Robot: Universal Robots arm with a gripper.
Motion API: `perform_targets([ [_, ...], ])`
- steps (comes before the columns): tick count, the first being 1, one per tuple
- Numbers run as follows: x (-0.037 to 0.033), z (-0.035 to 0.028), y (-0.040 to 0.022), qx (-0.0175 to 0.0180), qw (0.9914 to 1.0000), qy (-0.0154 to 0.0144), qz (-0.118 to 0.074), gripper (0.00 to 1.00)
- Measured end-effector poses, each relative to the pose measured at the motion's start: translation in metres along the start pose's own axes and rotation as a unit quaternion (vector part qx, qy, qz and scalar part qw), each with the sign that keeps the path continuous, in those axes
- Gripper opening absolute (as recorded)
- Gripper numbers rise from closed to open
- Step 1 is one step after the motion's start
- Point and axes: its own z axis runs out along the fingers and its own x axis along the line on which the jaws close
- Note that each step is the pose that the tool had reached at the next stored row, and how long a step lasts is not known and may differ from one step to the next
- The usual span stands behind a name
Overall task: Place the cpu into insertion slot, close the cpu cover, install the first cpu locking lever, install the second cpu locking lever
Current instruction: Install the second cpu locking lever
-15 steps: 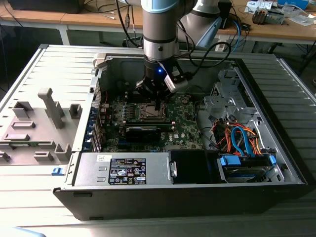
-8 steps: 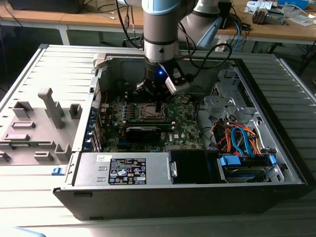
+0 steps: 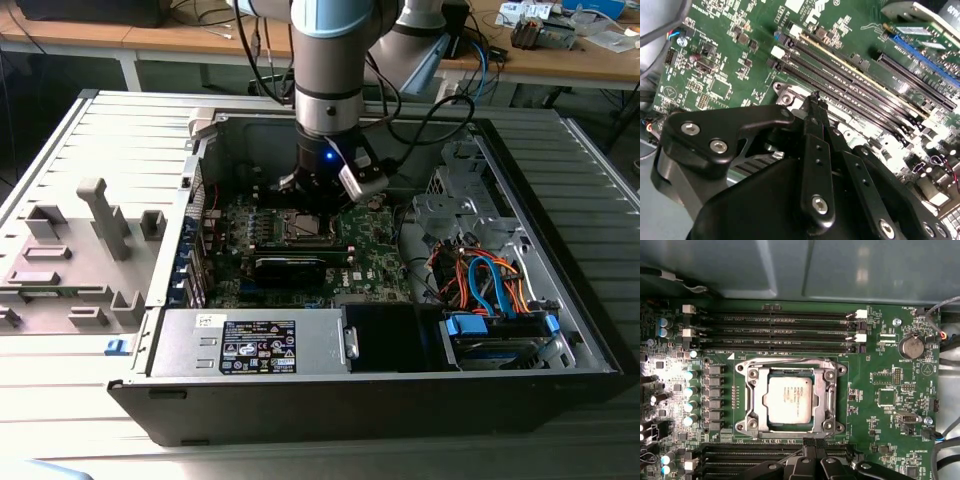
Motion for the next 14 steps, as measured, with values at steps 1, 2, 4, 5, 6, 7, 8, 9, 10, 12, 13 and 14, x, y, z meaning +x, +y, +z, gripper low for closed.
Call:
perform_targets([
  [1,0.0012,0.0003,-0.0001,0.0000,1.00000,0.0000,0.000,0.11],
  [2,0.0028,0.0005,-0.0003,0.0001,1.00000,0.0000,0.000,0.11],
  [4,0.0060,0.0011,-0.0007,0.0001,1.00000,0.0000,0.000,0.11],
  [5,0.0089,0.0014,-0.0017,0.0001,1.00000,0.0000,0.000,0.11],
  [6,0.0102,0.0016,-0.0027,0.0001,1.00000,0.0000,0.000,0.11],
  [7,0.0115,0.0016,-0.0040,0.0001,1.00000,0.0000,0.000,0.11],
  [8,0.0125,0.0017,-0.0058,0.0001,1.00000,0.0000,0.000,0.11],
  [9,0.0138,0.0018,-0.0083,0.0000,1.00000,-0.0001,0.000,0.11],
  [10,0.0145,0.0019,-0.0101,-0.0001,1.00000,-0.0002,0.000,0.11],
  [12,0.0159,0.0021,-0.0130,-0.0014,1.00000,-0.0004,0.000,0.11],
  [13,0.0166,0.0020,-0.0133,-0.0030,1.00000,-0.0005,0.000,0.11],
  [14,0.0177,0.0019,-0.0133,-0.0057,0.99998,-0.0009,0.000,0.11],
])
